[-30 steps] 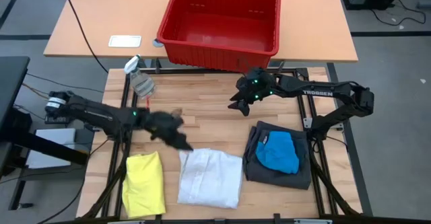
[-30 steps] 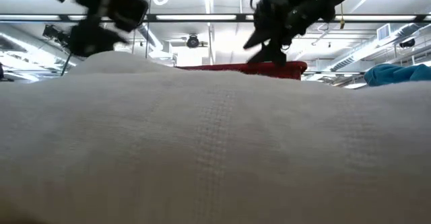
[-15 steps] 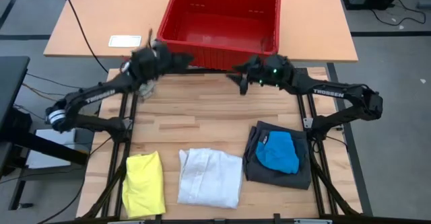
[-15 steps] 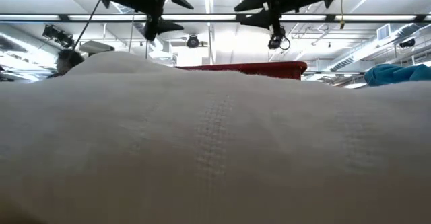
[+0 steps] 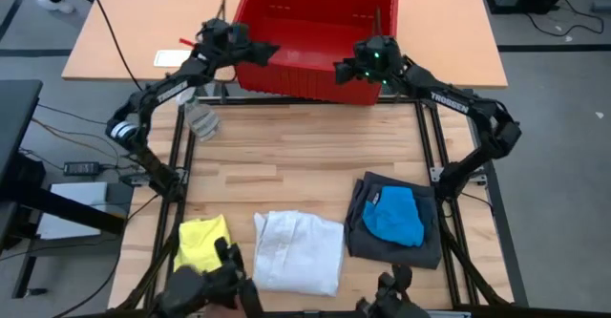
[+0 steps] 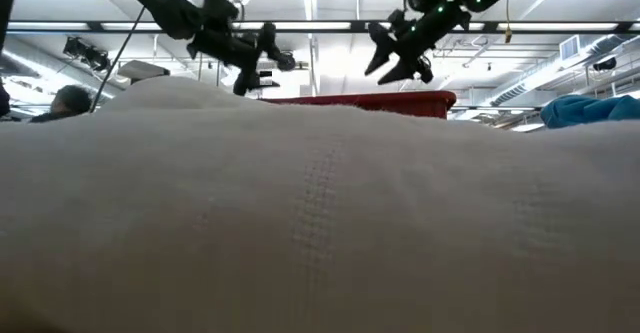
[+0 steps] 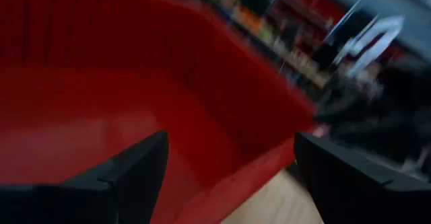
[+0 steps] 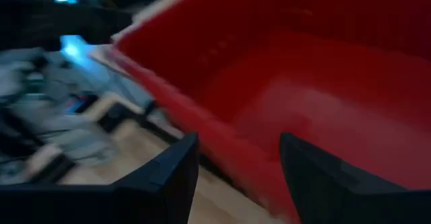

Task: Fold laundry
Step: Adjust the red laundry bin, then put the folded white polo into the red laundry bin

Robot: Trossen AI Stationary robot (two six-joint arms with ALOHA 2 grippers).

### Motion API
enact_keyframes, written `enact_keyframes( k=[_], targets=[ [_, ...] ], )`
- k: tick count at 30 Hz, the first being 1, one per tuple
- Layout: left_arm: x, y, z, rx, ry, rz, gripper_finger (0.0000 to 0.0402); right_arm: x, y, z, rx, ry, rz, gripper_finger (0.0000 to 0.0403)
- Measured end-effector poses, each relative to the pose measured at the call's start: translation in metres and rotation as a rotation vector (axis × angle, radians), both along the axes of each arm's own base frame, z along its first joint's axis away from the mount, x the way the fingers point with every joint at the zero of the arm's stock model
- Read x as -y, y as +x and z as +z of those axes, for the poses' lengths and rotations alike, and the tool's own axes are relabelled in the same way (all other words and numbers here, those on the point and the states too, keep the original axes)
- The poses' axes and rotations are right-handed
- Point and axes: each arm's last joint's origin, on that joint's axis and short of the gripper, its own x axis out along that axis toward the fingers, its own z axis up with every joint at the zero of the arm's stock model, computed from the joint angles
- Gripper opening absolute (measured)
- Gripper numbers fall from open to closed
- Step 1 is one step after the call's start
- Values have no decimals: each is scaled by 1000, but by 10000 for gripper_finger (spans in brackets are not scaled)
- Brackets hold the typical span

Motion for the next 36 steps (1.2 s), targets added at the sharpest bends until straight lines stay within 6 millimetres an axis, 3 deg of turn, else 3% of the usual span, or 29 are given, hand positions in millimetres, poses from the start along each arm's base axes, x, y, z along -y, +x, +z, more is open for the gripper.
enact_keyframes(
  k=[3,7,12,15,19,24,29,31,34,36],
  targets=[
    [-12,4,-16,-85,-56,-16,325,9,1,-5,-53,34,-37,202],
    [-12,8,-31,-193,-58,-58,325,9,0,-16,-93,126,-50,193],
    [16,21,-46,-326,-181,-193,325,-11,-14,-22,-106,441,-46,181],
    [37,33,-57,-422,-245,-287,325,-25,-20,-15,-88,524,-24,174],
    [66,54,-67,-506,-246,-449,325,-33,-25,6,-25,425,-16,170],
    [77,73,-77,-530,-217,-518,325,-23,-30,7,-55,324,-26,169],
    [70,75,-74,-479,-239,-439,325,-7,-28,-8,-110,328,67,169],
    [64,71,-71,-493,-239,-350,325,-5,-24,-4,-96,248,195,169],
    [54,65,-82,-582,-265,-221,325,-5,-19,5,-28,123,398,169],
    [50,62,-70,-565,-209,-197,325,-6,-16,12,27,56,514,169]
  ],
)
